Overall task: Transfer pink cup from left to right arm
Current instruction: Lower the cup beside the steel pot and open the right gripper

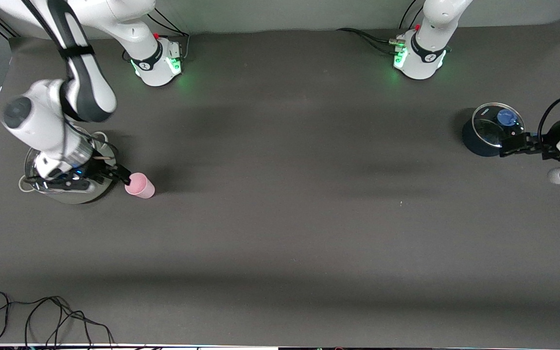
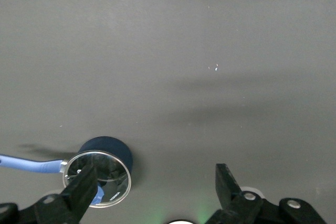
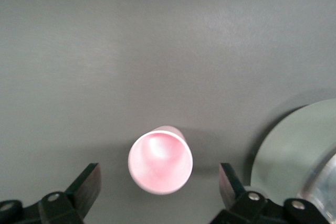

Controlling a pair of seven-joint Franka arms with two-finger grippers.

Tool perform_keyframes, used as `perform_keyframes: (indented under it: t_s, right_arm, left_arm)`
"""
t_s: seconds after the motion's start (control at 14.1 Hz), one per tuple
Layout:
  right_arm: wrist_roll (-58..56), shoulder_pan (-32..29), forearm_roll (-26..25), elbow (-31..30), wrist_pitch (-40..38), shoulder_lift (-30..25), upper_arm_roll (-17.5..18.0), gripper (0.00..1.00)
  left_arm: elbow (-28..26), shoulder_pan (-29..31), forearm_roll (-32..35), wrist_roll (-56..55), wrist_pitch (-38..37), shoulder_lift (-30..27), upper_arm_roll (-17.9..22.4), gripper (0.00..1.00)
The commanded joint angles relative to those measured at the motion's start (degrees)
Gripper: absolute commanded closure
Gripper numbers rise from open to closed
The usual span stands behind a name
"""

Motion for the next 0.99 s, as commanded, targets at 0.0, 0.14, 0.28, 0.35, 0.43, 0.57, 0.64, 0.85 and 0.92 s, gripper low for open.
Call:
perform_keyframes:
  t_s: [0.0,0.14,0.28,0.35,0.43,0.57,0.64,0.85,0.92]
  right_arm:
    - [1.2,0.6,-1.2,8.4,-14.1,-3.9,-0.7,0.00]
    - [1.2,0.3,-1.9,15.8,-24.9,-4.1,-0.8,0.00]
    - [1.2,0.3,-4.5,21.8,-32.9,-5.0,-1.1,0.00]
    - [1.2,0.3,-4.6,24.8,-36.6,-5.0,-1.1,0.00]
    - [1.2,0.2,-4.8,27.7,-40.1,-5.0,-1.1,0.00]
    - [1.1,0.1,-6.2,31.5,-44.1,-5.0,-1.6,0.00]
    - [1.1,0.2,-6.4,32.7,-45.0,-5.0,-2.3,0.00]
    - [1.2,0.1,-6.6,32.9,-45.7,-5.1,-3.1,0.00]
    - [1.2,0.2,-6.6,32.9,-46.1,-5.1,-4.2,0.00]
  left_arm:
    - [-4.3,0.7,0.5,-1.2,1.3,-6.2,0.0,0.00]
    - [-6.2,1.7,0.3,-1.2,2.8,-7.8,0.1,0.00]
    - [-7.4,1.4,-0.1,-1.0,3.9,-8.8,1.5,0.00]
    - [-7.3,-0.8,-0.8,-0.4,3.9,-8.8,5.0,0.00]
    - [-7.2,-5.4,-1.7,-0.4,3.9,-8.8,9.5,0.00]
    - [-6.9,-15.9,-2.2,-0.4,4.1,-8.9,19.9,0.00]
    - [-6.9,-20.9,-2.3,-0.4,4.2,-8.9,24.3,0.00]
    - [-6.1,-36.3,-6.1,-0.4,4.4,-8.9,38.9,0.00]
    - [-6.1,-41.4,-6.6,-0.4,4.4,-8.9,43.9,0.00]
